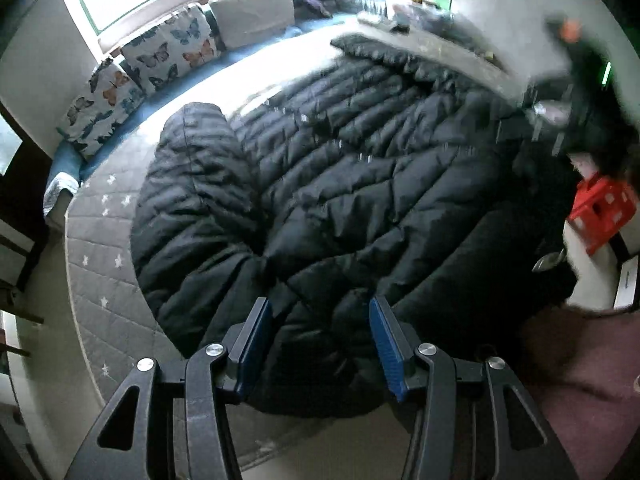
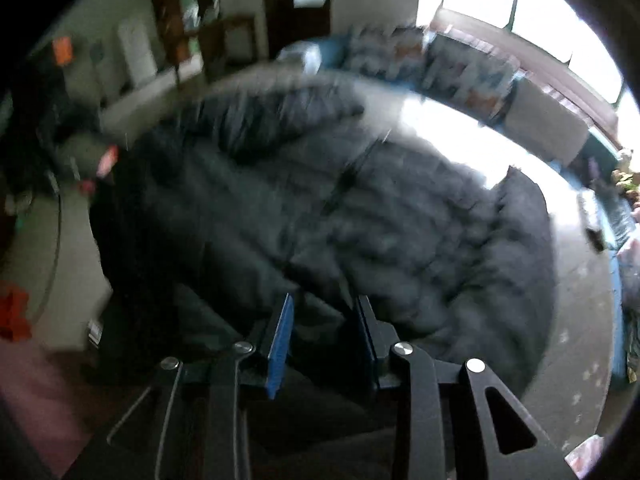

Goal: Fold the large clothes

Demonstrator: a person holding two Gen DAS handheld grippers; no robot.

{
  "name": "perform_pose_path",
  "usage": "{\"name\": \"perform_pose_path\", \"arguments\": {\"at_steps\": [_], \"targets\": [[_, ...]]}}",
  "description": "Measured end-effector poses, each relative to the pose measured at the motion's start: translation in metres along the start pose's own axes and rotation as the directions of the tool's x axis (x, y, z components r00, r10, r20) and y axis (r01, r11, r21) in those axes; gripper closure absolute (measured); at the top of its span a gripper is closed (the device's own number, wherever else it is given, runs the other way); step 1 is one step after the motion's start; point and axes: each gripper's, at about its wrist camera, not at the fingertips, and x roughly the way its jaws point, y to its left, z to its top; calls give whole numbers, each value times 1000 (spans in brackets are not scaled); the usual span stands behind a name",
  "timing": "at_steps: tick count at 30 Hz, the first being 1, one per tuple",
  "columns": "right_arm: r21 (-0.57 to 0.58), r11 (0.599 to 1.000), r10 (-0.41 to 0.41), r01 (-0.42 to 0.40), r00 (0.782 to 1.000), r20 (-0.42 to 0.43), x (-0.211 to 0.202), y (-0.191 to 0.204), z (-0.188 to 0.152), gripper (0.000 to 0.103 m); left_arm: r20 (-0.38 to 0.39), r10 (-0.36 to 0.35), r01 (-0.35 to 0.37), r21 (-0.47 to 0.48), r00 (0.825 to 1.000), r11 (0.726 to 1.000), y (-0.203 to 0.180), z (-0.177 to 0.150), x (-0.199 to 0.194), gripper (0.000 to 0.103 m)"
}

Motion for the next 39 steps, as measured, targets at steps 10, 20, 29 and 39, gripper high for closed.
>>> {"name": "perform_pose_path", "arguments": {"at_steps": [10, 20, 29, 39], "targets": [[-45, 997, 52, -60, 985, -167, 56, 16, -39, 69, 1, -35, 35, 6, 999, 999, -25, 40, 47, 34], [101, 995, 13, 4, 985, -172, 88, -29, -36, 69, -136, -99, 85, -107, 986, 991, -26, 13, 143, 25], [175, 982, -69, 77, 996, -49, 78, -80, 20, 69, 8, -193, 186, -297, 981, 937, 22, 70, 96, 25], [393, 897, -153, 204, 976, -156, 133, -168, 41, 69, -107, -208, 102, -604, 972, 790, 122, 103, 188, 36]]}}
